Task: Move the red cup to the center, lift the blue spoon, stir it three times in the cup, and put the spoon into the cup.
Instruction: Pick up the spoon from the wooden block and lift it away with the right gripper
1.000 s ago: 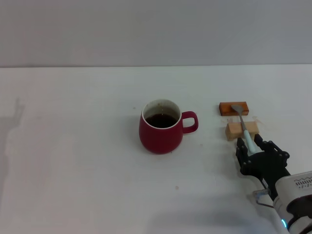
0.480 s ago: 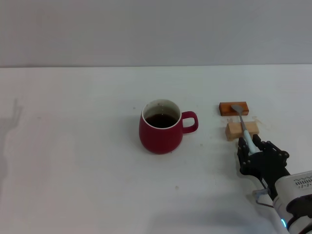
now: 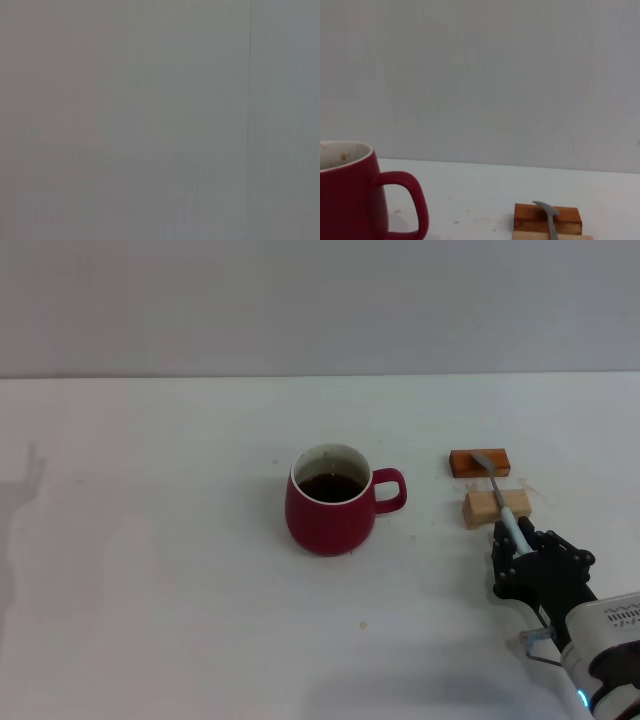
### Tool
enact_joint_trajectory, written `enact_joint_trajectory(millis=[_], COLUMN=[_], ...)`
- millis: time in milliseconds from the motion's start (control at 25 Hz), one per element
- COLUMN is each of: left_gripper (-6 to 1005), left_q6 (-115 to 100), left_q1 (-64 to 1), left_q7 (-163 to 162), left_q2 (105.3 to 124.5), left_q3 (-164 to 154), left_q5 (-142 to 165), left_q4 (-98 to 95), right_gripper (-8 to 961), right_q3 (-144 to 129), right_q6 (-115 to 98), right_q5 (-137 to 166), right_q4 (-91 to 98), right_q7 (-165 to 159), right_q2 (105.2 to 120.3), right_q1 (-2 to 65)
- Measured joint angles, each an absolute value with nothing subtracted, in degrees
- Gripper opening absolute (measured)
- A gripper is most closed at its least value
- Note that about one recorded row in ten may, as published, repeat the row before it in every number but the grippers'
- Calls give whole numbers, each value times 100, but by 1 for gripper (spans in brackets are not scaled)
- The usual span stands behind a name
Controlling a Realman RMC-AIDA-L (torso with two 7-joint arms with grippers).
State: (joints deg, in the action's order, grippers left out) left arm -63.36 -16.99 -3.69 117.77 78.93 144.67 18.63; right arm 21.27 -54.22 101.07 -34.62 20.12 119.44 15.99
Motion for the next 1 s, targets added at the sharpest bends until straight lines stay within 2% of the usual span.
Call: enact_joint_trajectory(millis=[1000], left_gripper=[842], left_q6=[-6400], left_q1=[-1687], left_q7=[-369], left_q2=[11777], left_q3=[7893], left_q5=[14458], left_q4=[1863], right_gripper=[205], right_q3=[2157], right_q6=[-5399], right_q5=[10107], right_q4=[-3463], right_q7=[2013], right_q2=[11935], right_q1=[1580])
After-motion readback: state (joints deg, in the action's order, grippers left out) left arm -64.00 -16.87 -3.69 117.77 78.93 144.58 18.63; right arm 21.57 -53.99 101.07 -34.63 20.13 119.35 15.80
